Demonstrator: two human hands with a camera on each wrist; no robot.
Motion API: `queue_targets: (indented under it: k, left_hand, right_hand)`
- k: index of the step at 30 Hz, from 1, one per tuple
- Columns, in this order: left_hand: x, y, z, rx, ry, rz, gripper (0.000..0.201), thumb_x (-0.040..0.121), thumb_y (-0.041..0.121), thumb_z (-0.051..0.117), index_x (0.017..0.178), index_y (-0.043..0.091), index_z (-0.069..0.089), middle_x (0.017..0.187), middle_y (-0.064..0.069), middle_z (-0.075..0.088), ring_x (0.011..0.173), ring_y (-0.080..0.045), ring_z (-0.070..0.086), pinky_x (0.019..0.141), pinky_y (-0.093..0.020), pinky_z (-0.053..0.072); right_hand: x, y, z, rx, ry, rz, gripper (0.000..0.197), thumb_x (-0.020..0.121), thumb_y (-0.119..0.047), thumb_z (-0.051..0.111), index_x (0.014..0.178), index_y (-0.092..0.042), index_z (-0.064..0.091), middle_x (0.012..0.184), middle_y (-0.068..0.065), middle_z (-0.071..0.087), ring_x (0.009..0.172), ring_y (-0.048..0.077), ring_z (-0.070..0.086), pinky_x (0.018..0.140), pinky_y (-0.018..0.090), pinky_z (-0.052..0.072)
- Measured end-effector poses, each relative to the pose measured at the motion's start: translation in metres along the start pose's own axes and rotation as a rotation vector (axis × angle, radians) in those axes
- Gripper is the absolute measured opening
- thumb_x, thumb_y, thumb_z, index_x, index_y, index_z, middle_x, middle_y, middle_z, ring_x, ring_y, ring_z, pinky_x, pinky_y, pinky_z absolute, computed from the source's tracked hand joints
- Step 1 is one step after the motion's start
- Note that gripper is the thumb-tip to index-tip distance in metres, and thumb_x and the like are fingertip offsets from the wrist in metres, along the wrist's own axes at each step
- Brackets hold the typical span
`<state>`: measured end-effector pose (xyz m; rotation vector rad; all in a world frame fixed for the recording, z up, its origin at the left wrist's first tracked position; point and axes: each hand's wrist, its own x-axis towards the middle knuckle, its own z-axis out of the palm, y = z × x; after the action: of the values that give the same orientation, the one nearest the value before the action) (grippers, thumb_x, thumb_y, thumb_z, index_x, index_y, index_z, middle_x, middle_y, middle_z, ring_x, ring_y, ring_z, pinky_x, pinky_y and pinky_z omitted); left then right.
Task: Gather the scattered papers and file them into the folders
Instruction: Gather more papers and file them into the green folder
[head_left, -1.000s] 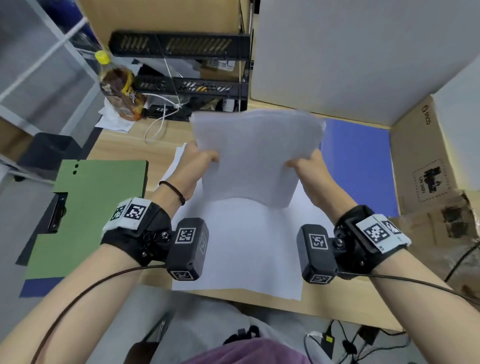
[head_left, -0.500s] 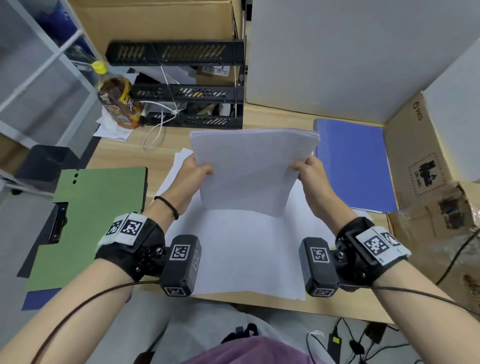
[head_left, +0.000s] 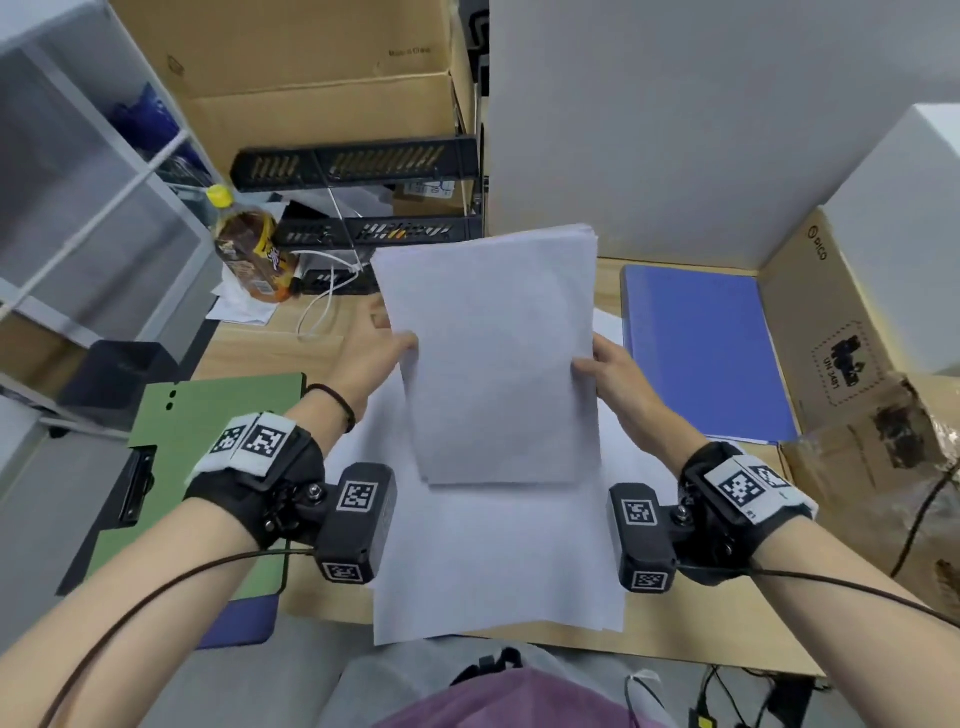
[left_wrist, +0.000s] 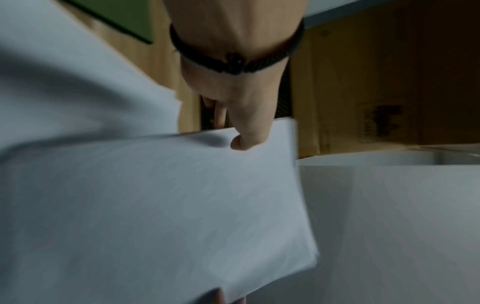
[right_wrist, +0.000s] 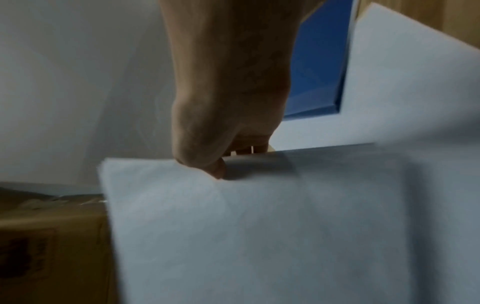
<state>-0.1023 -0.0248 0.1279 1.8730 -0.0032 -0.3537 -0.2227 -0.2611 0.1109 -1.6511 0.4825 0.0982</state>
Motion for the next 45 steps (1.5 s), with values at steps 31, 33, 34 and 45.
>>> queue_targets:
  k: [31,33,34,45]
  left_hand:
    - [-0.007,-0.036,-0.021,-0.139,-0.221,-0.066,0.031,0.095,0.014,0.056,0.126,0.014,0.056,0.123,-0.008,0.066,0.110,-0.027,0.064,0.094,-0.043,0.051]
    - [-0.008,-0.023,-0.014,-0.184,-0.178,0.028,0.027,0.096,0.013,0.055,0.121,0.019,0.057,0.121,-0.002,0.067,0.110,-0.021,0.064,0.093,-0.038,0.052]
    - [-0.007,-0.018,-0.012,-0.217,-0.164,0.075,0.025,0.096,0.012,0.055,0.118,0.022,0.058,0.120,0.000,0.067,0.110,-0.019,0.064,0.093,-0.035,0.051]
    - [-0.028,-0.095,-0.033,0.041,-0.246,-0.096,0.049,0.082,-0.014,0.045,0.106,0.025,0.065,0.111,-0.001,0.069,0.115,-0.027,0.059,0.091,-0.039,0.051]
  right_hand:
    - [-0.030,0.083,-0.029,0.223,0.073,0.158,0.024,0.098,-0.011,0.054,0.120,-0.008,0.061,0.112,0.008,0.073,0.095,0.022,0.071,0.086,0.034,0.056]
    - [-0.027,0.065,-0.029,0.202,0.180,0.027,0.019,0.098,-0.010,0.052,0.114,-0.015,0.062,0.112,0.002,0.073,0.102,0.019,0.070,0.085,0.035,0.057]
    - [-0.027,0.054,-0.029,0.199,0.239,-0.041,0.018,0.098,-0.009,0.052,0.111,-0.018,0.062,0.110,-0.002,0.072,0.100,0.014,0.070,0.080,0.029,0.058]
    - [-0.047,0.088,-0.011,-0.023,0.147,0.007,0.030,0.090,0.004,0.053,0.109,-0.016,0.066,0.109,-0.002,0.070,0.104,0.018,0.065,0.077,0.019,0.051]
